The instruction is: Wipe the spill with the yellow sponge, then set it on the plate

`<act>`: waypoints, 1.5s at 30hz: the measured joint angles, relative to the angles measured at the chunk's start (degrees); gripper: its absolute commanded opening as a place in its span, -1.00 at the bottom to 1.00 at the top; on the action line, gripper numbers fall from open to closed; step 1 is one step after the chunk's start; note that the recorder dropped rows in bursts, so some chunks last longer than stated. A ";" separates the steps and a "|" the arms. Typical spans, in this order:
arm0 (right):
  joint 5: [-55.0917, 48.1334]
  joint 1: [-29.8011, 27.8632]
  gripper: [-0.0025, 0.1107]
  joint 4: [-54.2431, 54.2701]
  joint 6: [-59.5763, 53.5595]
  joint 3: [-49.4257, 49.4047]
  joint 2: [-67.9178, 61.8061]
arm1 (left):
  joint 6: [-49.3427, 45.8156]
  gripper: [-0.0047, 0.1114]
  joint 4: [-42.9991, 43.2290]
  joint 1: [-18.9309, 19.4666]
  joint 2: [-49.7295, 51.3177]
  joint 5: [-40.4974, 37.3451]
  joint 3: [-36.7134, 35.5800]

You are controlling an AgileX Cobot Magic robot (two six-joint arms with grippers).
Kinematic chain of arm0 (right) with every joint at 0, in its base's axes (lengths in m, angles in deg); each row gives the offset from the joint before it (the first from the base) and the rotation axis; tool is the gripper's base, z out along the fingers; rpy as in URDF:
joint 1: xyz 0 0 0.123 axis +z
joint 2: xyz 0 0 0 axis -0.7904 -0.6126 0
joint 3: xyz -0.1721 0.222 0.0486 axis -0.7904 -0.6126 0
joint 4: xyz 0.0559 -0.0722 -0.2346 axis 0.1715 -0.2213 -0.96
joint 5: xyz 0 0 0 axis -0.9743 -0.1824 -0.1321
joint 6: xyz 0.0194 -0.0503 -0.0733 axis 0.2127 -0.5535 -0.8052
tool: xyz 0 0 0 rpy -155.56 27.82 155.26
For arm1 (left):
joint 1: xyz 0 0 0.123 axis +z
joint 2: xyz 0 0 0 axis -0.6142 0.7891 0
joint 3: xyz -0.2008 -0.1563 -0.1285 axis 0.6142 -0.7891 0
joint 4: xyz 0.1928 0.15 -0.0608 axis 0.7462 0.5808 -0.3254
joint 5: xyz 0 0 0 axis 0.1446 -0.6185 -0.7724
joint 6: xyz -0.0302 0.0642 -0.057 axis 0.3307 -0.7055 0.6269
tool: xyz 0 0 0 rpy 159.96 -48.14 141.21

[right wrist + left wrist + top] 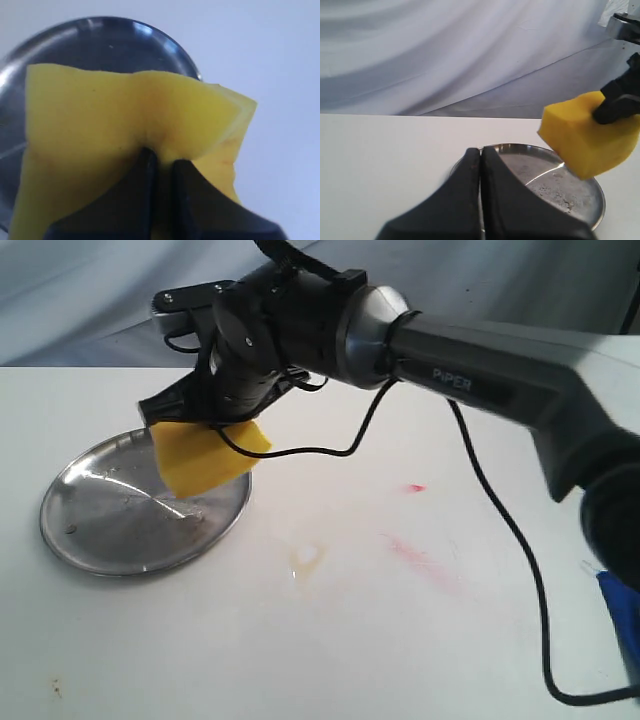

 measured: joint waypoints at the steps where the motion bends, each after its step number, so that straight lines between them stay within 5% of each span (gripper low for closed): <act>1: 0.30 0.00 -0.96 -2.30 1.00 -2.43 1.33 | 0.00 -0.89 0.00 0.00 0.00 0.00 0.00; 16: 4.26 -6.28 -0.96 -27.06 17.90 -36.09 16.39 | 0.00 -0.89 0.00 0.00 0.00 0.00 0.00; 27: -2.56 -5.47 -0.96 -31.63 17.24 -37.09 15.15 | 0.00 -0.89 0.00 0.00 0.00 0.00 0.00; 45: -8.64 6.92 -0.96 -28.63 12.97 -24.65 5.00 | 0.00 -0.89 0.00 0.00 0.00 0.00 0.00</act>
